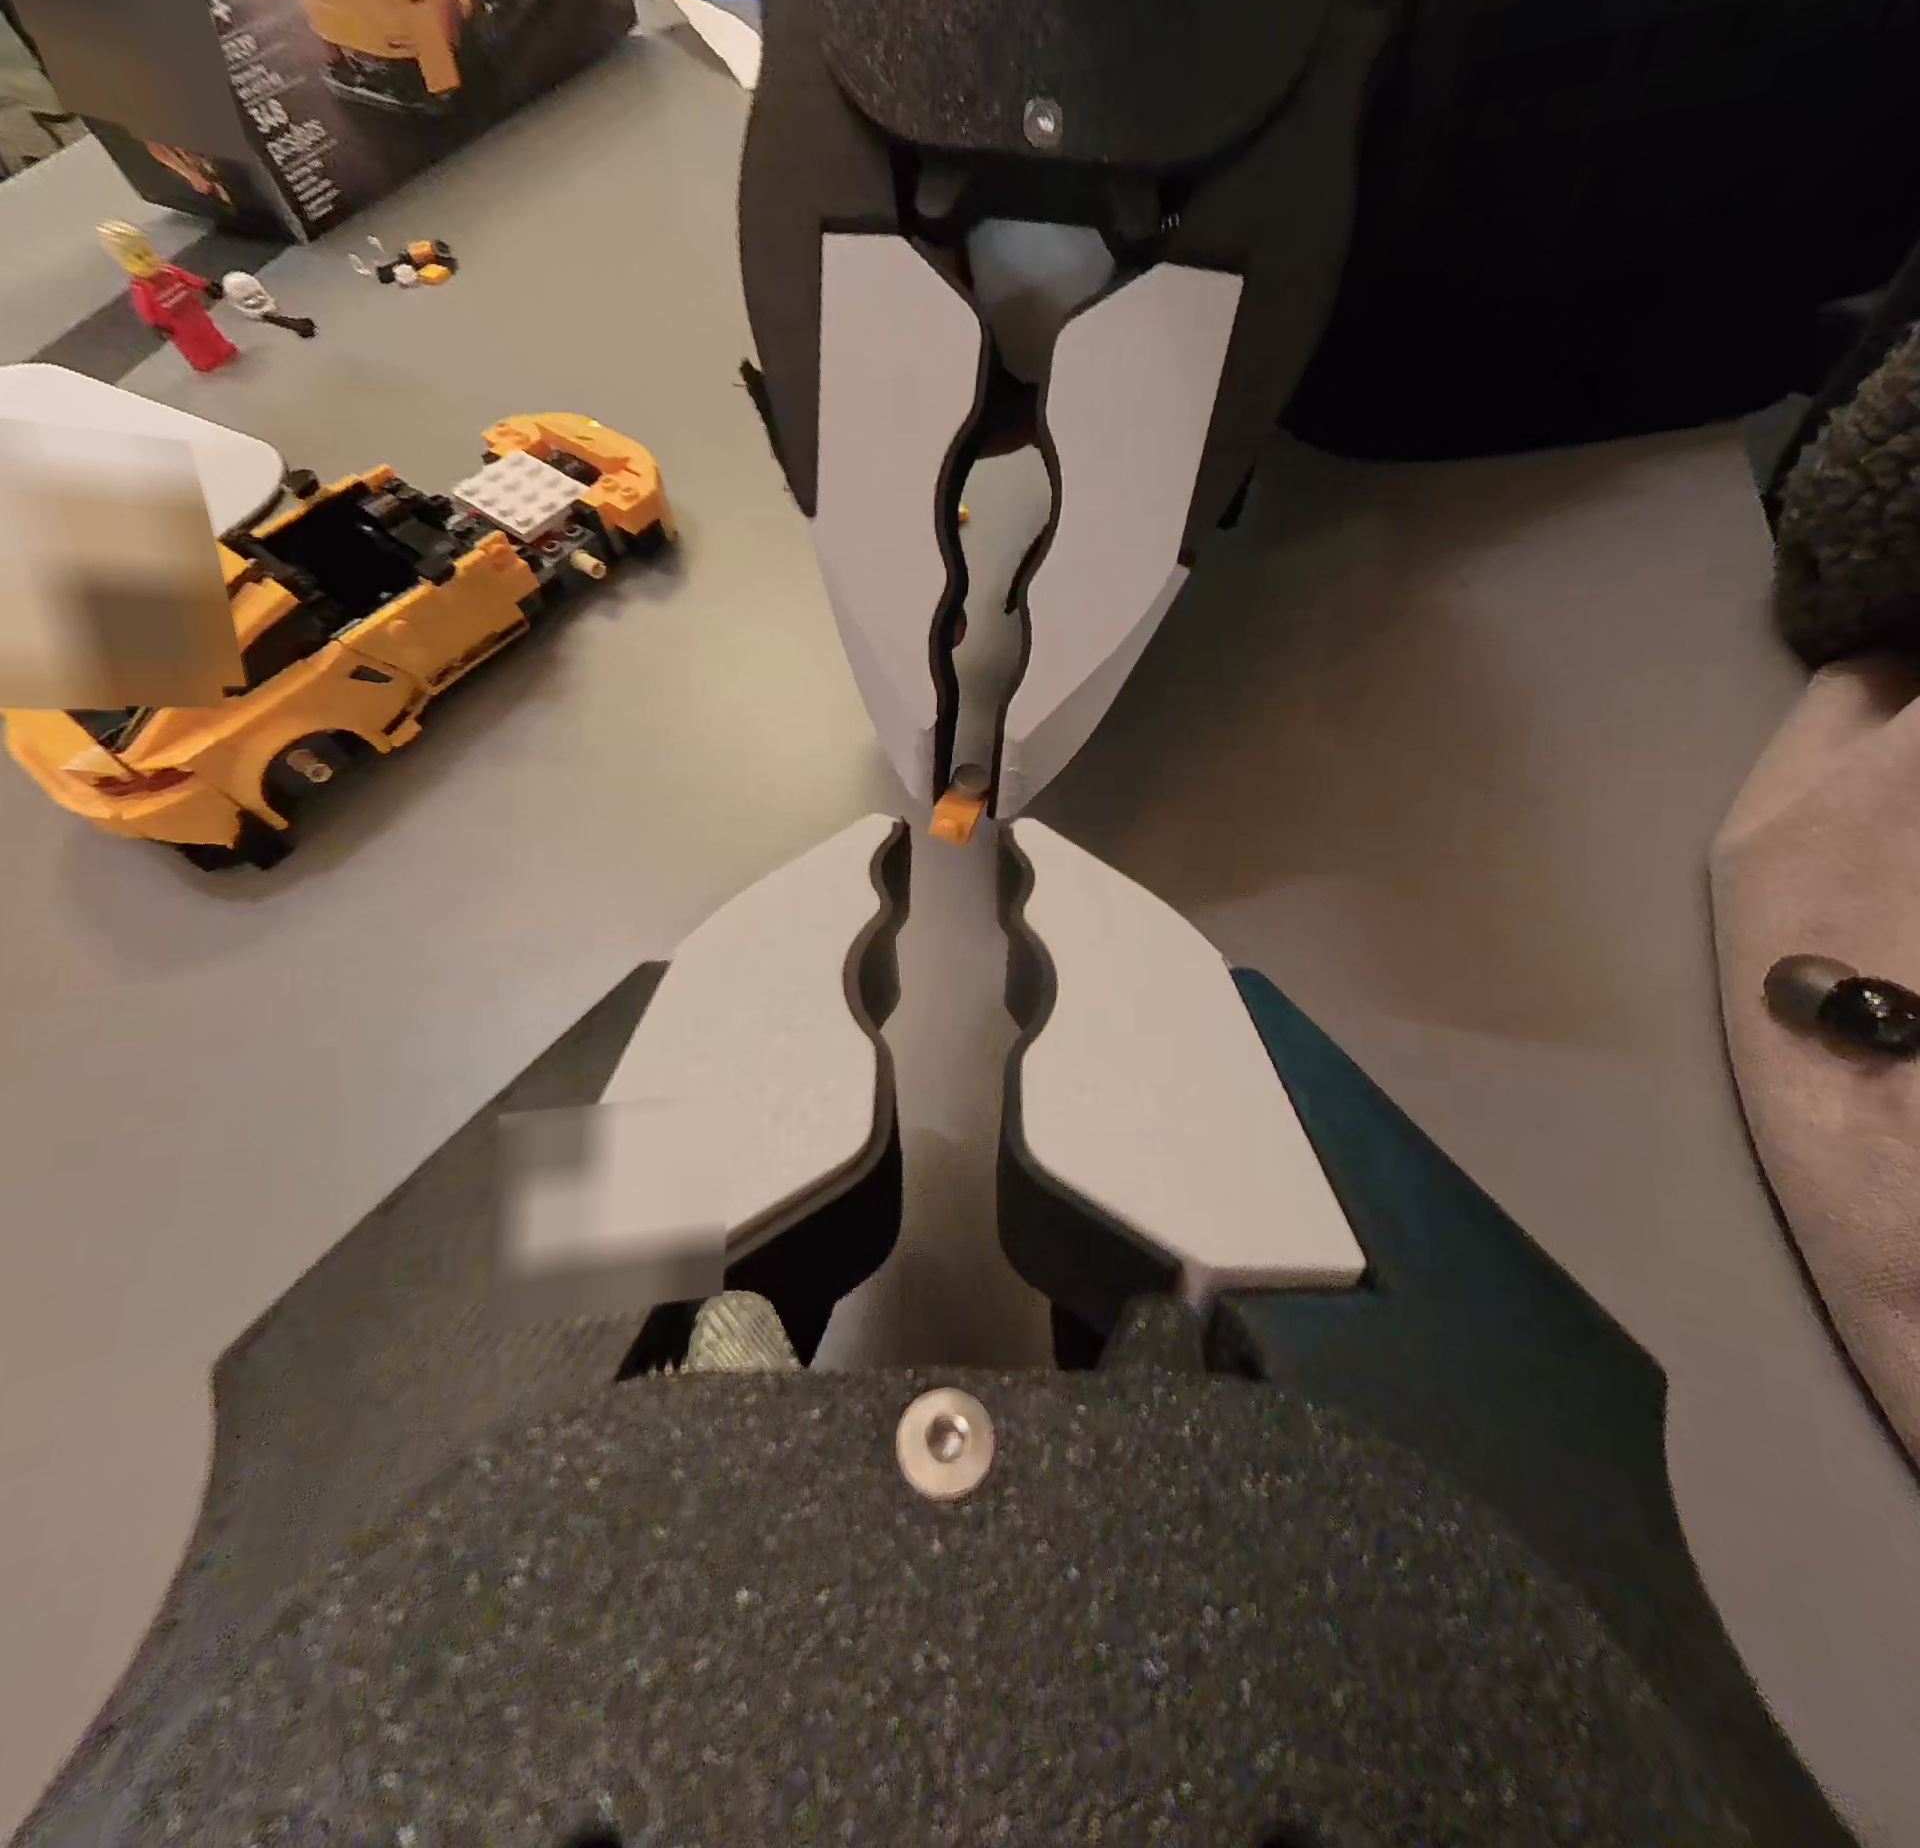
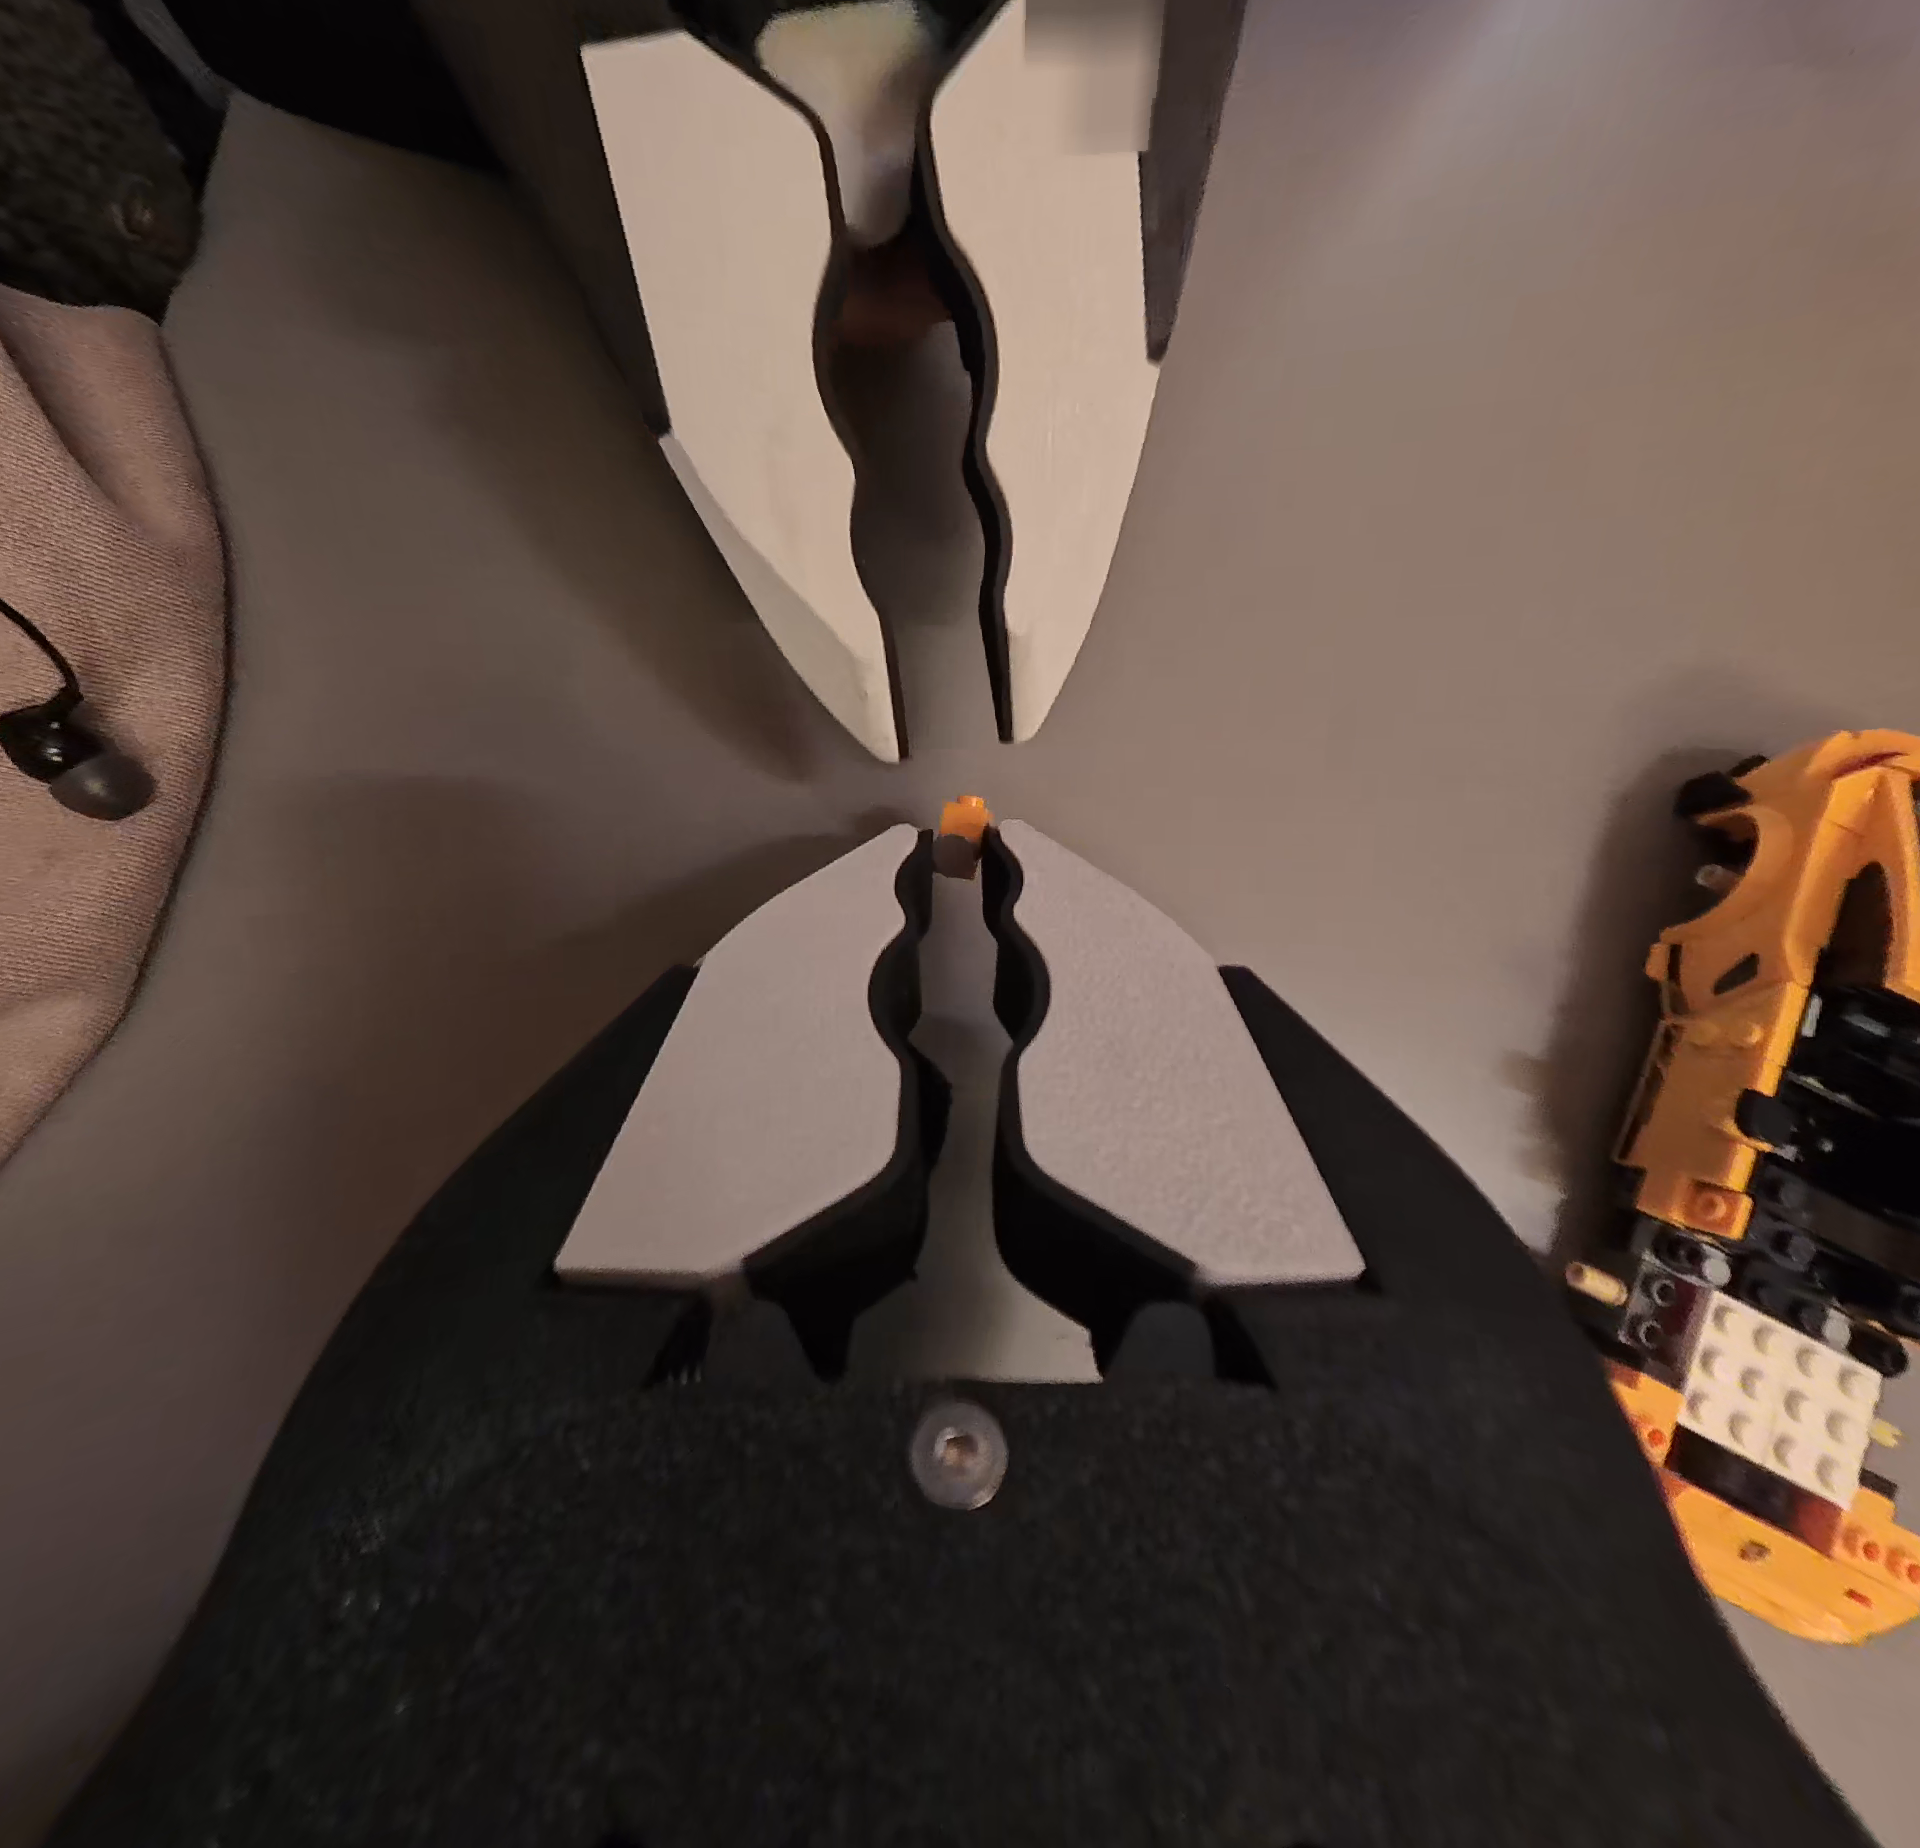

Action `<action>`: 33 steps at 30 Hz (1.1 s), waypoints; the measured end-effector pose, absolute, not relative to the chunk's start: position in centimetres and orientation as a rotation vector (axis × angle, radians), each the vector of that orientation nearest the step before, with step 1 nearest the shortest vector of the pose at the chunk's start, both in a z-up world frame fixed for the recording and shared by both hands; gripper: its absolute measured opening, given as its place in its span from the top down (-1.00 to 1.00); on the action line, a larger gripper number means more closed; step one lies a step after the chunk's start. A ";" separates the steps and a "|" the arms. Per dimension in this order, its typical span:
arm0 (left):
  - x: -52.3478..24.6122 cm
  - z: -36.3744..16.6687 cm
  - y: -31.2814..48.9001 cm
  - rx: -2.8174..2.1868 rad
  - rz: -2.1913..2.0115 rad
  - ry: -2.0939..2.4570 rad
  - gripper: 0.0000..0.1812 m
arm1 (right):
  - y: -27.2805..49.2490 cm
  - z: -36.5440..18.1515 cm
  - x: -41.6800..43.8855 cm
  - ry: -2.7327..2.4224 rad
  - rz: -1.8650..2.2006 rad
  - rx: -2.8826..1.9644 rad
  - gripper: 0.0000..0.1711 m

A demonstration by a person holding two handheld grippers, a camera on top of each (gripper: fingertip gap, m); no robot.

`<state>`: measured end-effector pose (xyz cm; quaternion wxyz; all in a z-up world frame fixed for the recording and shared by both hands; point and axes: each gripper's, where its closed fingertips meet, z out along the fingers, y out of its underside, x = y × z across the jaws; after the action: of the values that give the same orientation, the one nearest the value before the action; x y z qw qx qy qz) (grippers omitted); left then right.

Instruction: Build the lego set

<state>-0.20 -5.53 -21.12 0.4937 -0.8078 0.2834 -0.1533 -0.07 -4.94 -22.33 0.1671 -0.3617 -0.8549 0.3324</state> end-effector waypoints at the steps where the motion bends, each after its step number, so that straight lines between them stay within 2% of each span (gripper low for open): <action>1: 0.0 -21.2 -5.6 -1.962 -0.372 0.702 0.83 | -5.2 -22.1 -0.1 -2.432 0.954 -1.015 0.90; 11: 1.0 -21.7 -6.3 -1.965 -0.387 0.788 0.91 | -6.9 -20.8 0.2 -2.420 1.039 -0.925 0.91; 33: 0.5 -20.7 -5.9 -1.950 -0.423 0.715 0.92 | -5.6 -19.4 0.0 -2.331 1.128 -0.973 0.88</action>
<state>0.48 -5.94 -20.74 0.4892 -0.8024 0.2941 -0.1740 0.00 -5.59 -19.43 0.1864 -0.3455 -0.8278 0.4007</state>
